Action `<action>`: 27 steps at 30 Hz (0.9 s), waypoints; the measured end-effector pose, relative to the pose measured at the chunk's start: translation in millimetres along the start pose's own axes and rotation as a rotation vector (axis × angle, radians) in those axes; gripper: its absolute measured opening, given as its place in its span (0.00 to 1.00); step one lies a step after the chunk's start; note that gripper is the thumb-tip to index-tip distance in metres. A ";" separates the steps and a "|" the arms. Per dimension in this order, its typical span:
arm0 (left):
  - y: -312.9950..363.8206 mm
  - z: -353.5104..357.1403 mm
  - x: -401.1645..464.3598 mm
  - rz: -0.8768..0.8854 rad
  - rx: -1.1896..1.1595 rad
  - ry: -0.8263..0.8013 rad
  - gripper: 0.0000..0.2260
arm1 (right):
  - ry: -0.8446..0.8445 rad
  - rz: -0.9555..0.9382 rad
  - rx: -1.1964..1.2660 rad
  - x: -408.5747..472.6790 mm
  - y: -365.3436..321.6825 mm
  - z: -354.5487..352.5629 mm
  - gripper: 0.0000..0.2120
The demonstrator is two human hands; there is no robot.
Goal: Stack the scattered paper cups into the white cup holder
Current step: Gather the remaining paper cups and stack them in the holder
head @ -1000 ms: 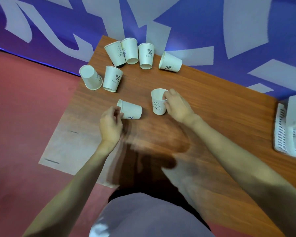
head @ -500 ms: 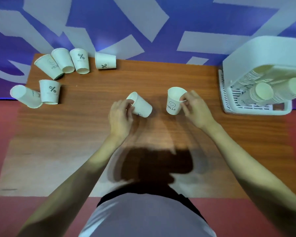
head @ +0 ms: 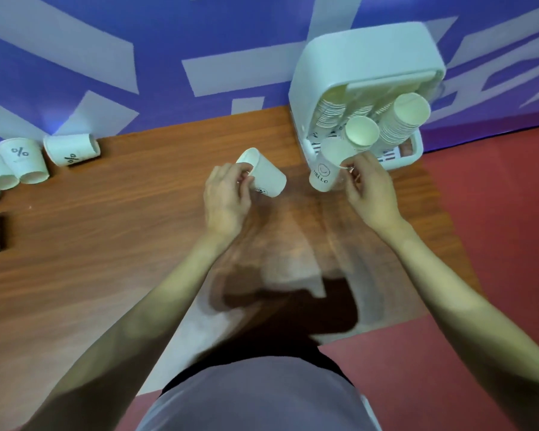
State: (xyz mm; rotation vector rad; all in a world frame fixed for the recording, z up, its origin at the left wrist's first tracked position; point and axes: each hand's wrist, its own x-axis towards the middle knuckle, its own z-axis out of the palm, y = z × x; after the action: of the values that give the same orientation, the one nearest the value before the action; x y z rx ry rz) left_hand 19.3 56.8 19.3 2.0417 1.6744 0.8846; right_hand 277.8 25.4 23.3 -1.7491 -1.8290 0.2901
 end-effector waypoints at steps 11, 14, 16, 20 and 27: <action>60.1 33.8 46.3 0.137 0.008 0.005 0.06 | 0.355 0.008 -0.062 45.7 77.4 -18.9 0.04; 69.8 36.5 57.6 0.182 0.008 0.032 0.05 | 0.325 0.010 -0.066 48.8 83.3 -9.0 0.05; 74.2 37.6 62.5 0.217 0.004 0.046 0.05 | 0.301 0.000 -0.074 46.1 85.4 -1.3 0.05; 79.4 40.7 71.0 0.280 -0.012 0.065 0.05 | 0.272 0.001 -0.079 44.6 90.0 9.2 0.06; 85.6 50.1 77.4 0.372 -0.010 0.069 0.05 | 0.109 0.005 -0.136 51.2 97.4 18.7 0.06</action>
State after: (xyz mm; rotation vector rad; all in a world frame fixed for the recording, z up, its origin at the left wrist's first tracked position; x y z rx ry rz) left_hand 124.1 116.9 54.4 2.3841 1.3371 1.0870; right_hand 350.9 90.4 -30.5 -1.8235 -1.8024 0.0721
